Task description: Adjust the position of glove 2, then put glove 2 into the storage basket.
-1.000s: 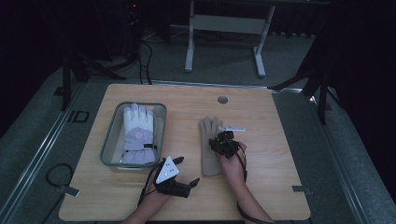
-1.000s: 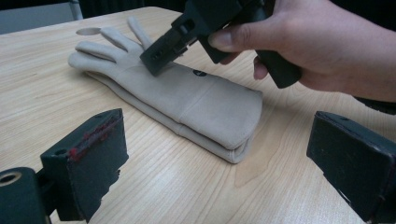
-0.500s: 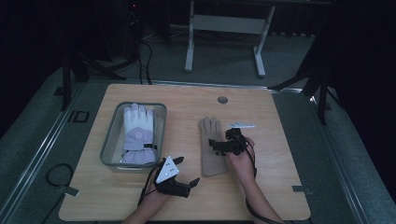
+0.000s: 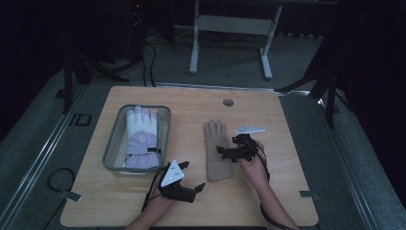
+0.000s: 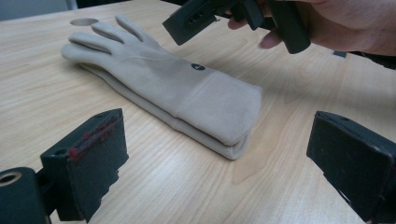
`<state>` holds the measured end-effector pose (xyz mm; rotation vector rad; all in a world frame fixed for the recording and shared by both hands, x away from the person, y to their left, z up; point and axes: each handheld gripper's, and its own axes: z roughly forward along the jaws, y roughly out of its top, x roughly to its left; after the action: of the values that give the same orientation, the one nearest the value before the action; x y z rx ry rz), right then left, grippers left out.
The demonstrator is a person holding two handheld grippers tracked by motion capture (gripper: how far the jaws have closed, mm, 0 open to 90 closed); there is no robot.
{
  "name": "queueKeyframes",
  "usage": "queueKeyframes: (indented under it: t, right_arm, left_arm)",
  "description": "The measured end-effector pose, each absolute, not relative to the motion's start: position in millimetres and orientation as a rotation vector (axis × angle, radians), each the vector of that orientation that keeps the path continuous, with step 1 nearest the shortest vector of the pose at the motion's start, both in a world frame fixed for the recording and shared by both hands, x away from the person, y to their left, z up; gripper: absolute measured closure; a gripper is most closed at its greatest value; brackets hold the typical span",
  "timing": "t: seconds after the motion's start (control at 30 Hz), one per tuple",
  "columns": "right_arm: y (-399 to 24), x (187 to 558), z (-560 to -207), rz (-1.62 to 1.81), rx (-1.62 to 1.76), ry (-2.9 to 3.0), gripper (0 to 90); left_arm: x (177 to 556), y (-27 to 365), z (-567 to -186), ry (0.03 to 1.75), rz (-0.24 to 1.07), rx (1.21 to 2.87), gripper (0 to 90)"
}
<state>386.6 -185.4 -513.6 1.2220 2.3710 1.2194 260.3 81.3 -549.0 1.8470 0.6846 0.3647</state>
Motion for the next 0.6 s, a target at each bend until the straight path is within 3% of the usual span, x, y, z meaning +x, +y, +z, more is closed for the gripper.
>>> queueKeyframes:
  t: [0.6]
  right_arm:
    - [-213,384,-502,1.307,1.145,2.39,13.1]
  left_arm:
    - [266,74,-542,0.687,0.37,1.913,5.0]
